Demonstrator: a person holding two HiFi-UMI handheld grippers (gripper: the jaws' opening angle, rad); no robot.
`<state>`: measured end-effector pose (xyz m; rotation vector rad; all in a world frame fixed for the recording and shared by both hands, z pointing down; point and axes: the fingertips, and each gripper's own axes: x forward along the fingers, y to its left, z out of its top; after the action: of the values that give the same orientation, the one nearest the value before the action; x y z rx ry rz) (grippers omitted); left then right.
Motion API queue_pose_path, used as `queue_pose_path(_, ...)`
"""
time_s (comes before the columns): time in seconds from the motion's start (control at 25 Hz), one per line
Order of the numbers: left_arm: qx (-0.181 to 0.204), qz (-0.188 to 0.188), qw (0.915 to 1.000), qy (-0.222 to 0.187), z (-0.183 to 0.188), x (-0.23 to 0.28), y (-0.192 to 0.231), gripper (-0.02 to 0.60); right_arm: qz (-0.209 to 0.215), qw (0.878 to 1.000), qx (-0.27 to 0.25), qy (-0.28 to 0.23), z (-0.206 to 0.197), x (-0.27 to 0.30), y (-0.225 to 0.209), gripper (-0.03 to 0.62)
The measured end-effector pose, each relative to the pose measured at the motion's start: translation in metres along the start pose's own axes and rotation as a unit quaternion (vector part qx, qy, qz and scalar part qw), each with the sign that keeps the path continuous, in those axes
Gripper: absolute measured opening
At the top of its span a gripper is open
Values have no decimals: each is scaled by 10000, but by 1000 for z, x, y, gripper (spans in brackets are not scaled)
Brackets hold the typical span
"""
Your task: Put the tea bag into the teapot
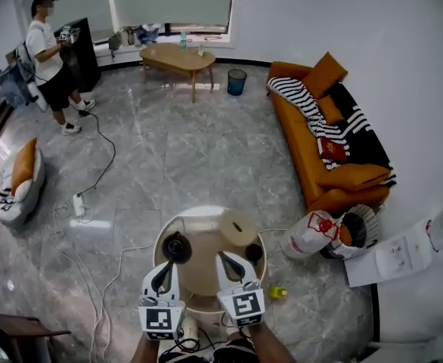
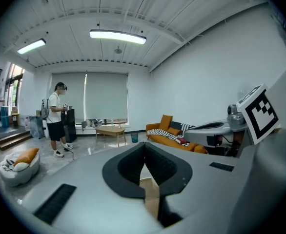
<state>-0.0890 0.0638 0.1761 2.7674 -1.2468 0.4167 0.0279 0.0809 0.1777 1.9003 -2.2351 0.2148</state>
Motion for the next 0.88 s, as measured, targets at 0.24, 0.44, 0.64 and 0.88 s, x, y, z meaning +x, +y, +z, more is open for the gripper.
queue_pose_path(0.24,214,-435,9988,-62,12,-24,-34,17,-371,9991,137,-121,11,-54,-1,0)
queue_pose_path(0.44,309,-678,9972,-61,16,-43,-56,17,-536,9983,113,-188,13,-91,7,0)
queue_pose_path(0.64,295,-767,9966,-45,15,-61,-68,17,-562,9983,90,-155,14,-119,22,0)
queue_pose_path(0.88,330,-743,9966,-107,19,-72,-69,17,-591,9980,135,-192,14,-129,26,-2)
